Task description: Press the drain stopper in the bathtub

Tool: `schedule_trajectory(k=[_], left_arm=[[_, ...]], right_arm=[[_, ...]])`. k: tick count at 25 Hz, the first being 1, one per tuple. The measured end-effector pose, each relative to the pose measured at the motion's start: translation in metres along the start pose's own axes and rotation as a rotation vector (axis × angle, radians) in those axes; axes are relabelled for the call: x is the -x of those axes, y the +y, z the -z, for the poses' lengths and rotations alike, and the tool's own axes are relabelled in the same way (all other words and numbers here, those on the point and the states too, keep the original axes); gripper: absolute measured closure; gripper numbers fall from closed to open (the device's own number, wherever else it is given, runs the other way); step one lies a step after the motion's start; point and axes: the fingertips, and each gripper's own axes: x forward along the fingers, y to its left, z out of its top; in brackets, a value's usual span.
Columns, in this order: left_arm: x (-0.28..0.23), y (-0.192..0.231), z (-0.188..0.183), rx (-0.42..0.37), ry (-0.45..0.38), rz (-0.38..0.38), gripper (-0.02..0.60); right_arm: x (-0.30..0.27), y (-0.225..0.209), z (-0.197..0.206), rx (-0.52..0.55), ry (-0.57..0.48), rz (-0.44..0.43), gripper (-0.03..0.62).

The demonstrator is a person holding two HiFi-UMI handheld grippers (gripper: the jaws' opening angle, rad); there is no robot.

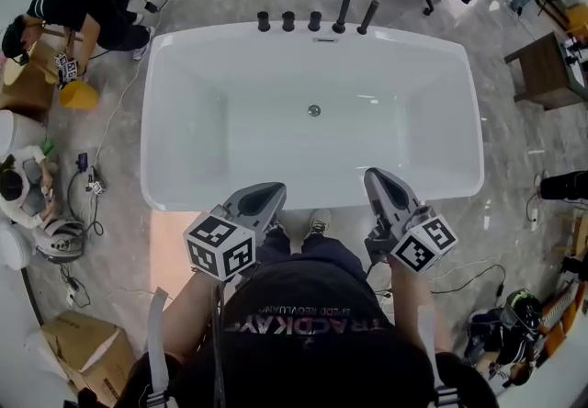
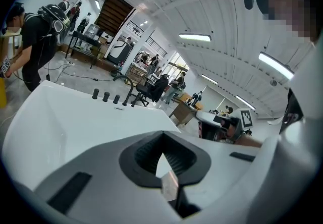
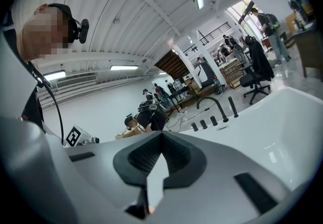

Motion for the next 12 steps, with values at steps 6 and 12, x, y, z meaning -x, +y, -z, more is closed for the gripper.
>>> schedule_trajectory(k=[6, 12], left_arm=[[-0.003, 0.027, 0.002, 0.000, 0.015, 0.005, 0.577], [-0.011, 0.035, -0.002, 0.019, 0.008, -0.040, 0.577]], right_arm=[[-0.011, -0.006, 0.004, 0.018, 0.017, 0.041, 0.582], [-0.024, -0.028, -0.005, 0.053, 0.053, 0.027, 0.582]])
